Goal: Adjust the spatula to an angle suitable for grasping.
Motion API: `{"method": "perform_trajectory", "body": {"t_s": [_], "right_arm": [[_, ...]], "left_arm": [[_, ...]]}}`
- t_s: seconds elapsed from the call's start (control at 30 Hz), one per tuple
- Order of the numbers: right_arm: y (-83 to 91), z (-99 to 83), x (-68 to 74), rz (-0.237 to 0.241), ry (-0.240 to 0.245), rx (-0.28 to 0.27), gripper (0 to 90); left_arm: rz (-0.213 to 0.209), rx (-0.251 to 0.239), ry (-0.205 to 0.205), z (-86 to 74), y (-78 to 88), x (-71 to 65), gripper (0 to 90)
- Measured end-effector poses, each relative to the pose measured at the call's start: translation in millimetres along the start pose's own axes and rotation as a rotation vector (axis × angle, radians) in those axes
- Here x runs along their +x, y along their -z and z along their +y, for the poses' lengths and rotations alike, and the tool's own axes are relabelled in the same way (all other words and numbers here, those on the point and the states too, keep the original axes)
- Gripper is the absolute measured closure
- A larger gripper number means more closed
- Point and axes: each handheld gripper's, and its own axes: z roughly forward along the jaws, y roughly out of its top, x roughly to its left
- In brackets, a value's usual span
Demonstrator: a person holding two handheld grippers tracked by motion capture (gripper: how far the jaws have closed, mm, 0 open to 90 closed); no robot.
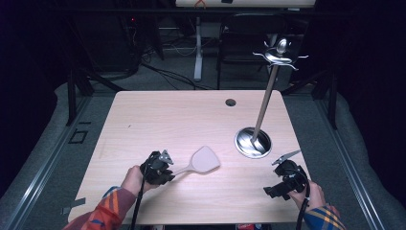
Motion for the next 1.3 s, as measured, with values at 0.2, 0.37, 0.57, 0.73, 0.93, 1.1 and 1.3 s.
{"method": "perform_trajectory", "body": {"t_s": [0.2,0.37,0.57,0.73,0.93,1.1,1.3], "right_arm": [[-0.4,0.0,0.0,-0.009,0.001,0.004,4.9],[-0.7,0.1,0.1,-0.006,-0.003,0.005,4.9],[-1.2,0.1,0.2,0.000,-0.008,0.001,4.9],[-1.5,0.2,0.2,0.000,-0.008,-0.001,4.9],[-0.9,0.0,-0.5,0.005,-0.004,0.001,4.9],[-0.1,-0.1,0.1,0.007,-0.002,-0.005,4.9],[0.3,-0.4,0.0,-0.003,0.000,-0.015,4.9]], "left_arm": [[-0.008,-0.030,-0.005,4.5,4.2,-3.1,78.1],[-0.016,-0.044,-0.018,8.6,5.2,-6.5,78.1],[-0.037,-0.050,-0.054,19.2,1.2,-14.8,78.1],[-0.053,-0.062,-0.086,33.8,-5.6,-22.6,78.1],[-0.077,-0.062,-0.138,49.2,-15.5,-30.9,78.1],[-0.090,-0.068,-0.171,60.7,-21.5,-37.3,78.1],[-0.110,-0.070,-0.234,78.6,-34.0,-49.0,78.1]]}}
